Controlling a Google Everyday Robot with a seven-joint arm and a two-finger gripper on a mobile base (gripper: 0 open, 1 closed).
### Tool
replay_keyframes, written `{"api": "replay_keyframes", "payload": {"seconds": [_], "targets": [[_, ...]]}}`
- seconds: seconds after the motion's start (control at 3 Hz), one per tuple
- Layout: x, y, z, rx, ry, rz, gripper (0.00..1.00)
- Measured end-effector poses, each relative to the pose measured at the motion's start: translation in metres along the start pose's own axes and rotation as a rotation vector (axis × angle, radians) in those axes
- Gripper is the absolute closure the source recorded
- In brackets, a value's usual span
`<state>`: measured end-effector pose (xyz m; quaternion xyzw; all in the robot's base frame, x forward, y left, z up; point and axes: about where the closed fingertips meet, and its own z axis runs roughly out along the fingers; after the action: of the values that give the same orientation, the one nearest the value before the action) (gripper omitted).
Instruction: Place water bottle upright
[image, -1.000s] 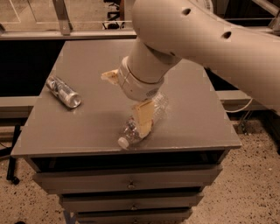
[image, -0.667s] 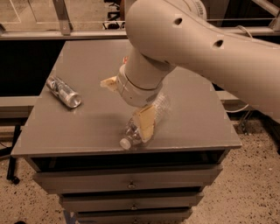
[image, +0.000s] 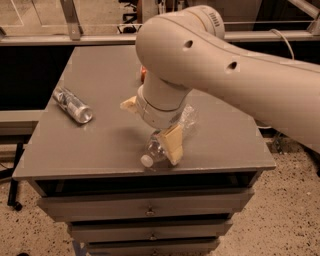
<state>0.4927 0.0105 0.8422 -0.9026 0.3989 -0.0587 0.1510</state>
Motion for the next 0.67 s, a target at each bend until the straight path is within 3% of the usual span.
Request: {"api": "replay_keyframes", "payload": {"seconds": [0.33,0.67], "targets": [[0.012,0.007,0.006,-0.034,0.041,-0.038,0.0],[0.022,0.008,0.005,-0.05,0.069,-0.067,0.13]]}}
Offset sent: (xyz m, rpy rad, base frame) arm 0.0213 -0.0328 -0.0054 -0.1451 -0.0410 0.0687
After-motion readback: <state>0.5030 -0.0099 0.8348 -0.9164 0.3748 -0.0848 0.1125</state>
